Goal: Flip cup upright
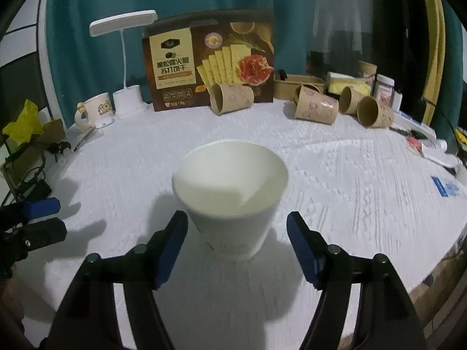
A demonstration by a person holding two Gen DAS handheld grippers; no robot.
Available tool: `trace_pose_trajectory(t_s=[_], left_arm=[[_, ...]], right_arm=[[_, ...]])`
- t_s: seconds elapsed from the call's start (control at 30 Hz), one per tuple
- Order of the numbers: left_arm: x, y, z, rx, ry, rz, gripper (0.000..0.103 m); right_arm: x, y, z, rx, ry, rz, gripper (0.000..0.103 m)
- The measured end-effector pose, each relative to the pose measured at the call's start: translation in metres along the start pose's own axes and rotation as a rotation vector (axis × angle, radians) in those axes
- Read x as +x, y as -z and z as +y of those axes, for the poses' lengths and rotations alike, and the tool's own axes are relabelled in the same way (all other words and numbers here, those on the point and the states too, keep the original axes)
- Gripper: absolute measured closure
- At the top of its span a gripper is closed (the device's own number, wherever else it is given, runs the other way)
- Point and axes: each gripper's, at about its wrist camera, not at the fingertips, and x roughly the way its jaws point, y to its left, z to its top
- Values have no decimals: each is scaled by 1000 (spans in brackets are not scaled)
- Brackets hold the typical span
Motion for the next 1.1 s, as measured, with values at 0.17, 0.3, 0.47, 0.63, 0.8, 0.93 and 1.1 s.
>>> trace_pose_trajectory(t_s=[0.17, 0.3, 0.47, 0.63, 0.8, 0.93, 1.1], left_arm=[[-4, 1, -5, 20, 1, -1, 20], [-7, 3, -14, 43, 4, -6, 20], [-10, 4, -27, 69, 13, -1, 20], [-14, 4, -42, 107, 15, -6, 20], [-23, 0, -61, 165, -30, -47, 19], [-33, -6, -75, 205, -20, -92, 13], [-50, -15, -90, 246, -13, -162, 10]], right_arm=[[-11, 9, -5, 27, 2, 24, 34], [-24, 17, -14, 65, 9, 39, 34], [-41, 25, -28, 113, 31, 48, 34], [-65, 31, -46, 170, 57, 51, 34], [-92, 34, -63, 204, 91, 28, 34], [-114, 33, -75, 219, 117, 6, 33], [-143, 29, -85, 223, 149, -41, 33]])
